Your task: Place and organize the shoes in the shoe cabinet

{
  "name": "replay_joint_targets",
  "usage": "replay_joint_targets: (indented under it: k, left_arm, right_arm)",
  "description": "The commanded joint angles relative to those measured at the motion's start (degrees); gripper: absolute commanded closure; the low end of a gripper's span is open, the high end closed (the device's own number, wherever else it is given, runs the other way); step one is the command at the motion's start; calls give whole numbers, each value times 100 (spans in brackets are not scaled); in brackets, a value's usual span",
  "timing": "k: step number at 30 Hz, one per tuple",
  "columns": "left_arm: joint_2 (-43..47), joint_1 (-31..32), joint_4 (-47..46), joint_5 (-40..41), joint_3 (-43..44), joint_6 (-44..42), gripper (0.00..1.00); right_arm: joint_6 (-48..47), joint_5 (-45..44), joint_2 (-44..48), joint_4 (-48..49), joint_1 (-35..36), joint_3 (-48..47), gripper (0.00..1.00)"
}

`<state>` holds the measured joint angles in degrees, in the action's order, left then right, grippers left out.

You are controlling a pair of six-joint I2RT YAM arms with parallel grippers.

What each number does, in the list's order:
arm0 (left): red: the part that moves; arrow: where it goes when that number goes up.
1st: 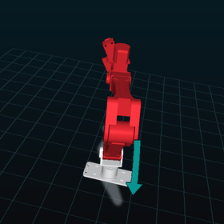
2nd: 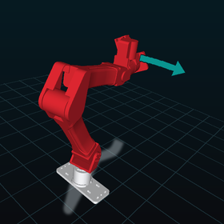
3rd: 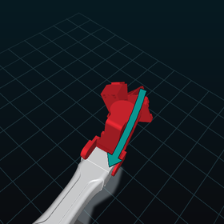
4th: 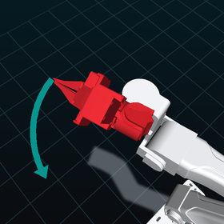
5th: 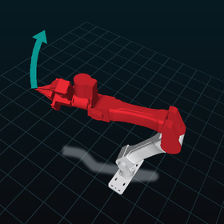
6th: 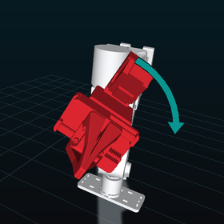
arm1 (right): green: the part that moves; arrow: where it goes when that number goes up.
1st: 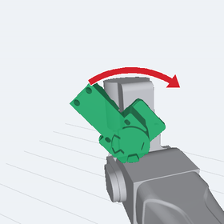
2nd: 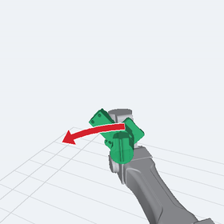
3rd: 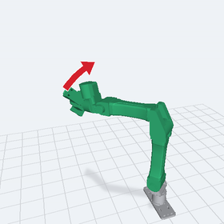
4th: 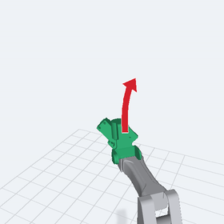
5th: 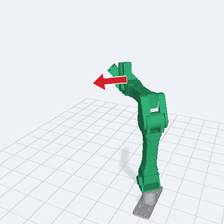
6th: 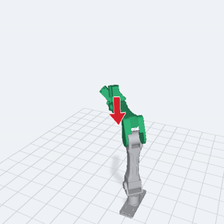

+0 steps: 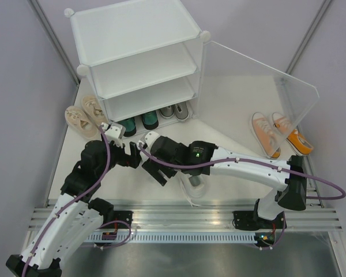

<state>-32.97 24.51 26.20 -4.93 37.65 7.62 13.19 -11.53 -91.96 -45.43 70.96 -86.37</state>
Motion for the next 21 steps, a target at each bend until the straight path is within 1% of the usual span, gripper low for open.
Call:
replay_joint_targets:
  k: [1, 3, 4, 6, 11, 14, 15, 16, 17, 18, 21]
  left_arm:
    - [-7, 54, -53, -281, 94, 64, 1]
    - [-8, 54, -53, -289, 94, 64, 1]
    - [-16, 54, -62, -289, 102, 64, 1]
    - [-8, 54, -53, -281, 102, 56, 1]
    - [-25, 54, -62, -281, 102, 64, 0]
    - [-16, 54, -53, -272, 94, 64, 1]
    - [-8, 54, -53, -272, 102, 64, 0]
    - [-8, 54, -62, -272, 102, 64, 0]
    - [-8, 54, -53, -272, 94, 64, 1]
    - [-16, 54, -53, -263, 94, 64, 1]
    - [-8, 54, -53, -254, 102, 64, 1]
  right_arm:
    - [-44, -280, -85, -168, -82, 252, 12]
    - [-106, -288, -33, -168, -91, 304, 9]
    - [-150, -341, -6, -159, -82, 331, 4]
    - [-185, -367, 73, -116, -91, 384, 2]
    - [-282, -368, 301, 69, -82, 542, 2]
    - [-404, -227, 424, 332, -82, 726, 7]
    - [-440, -123, 468, 490, -91, 788, 10]
    - [-484, -69, 504, 561, -91, 840, 17]
    - [-571, -17, 574, 640, -91, 928, 22]
    - [-598, 54, 600, 780, -82, 981, 38]
    - [-660, 212, 811, 1131, -82, 1218, 55]
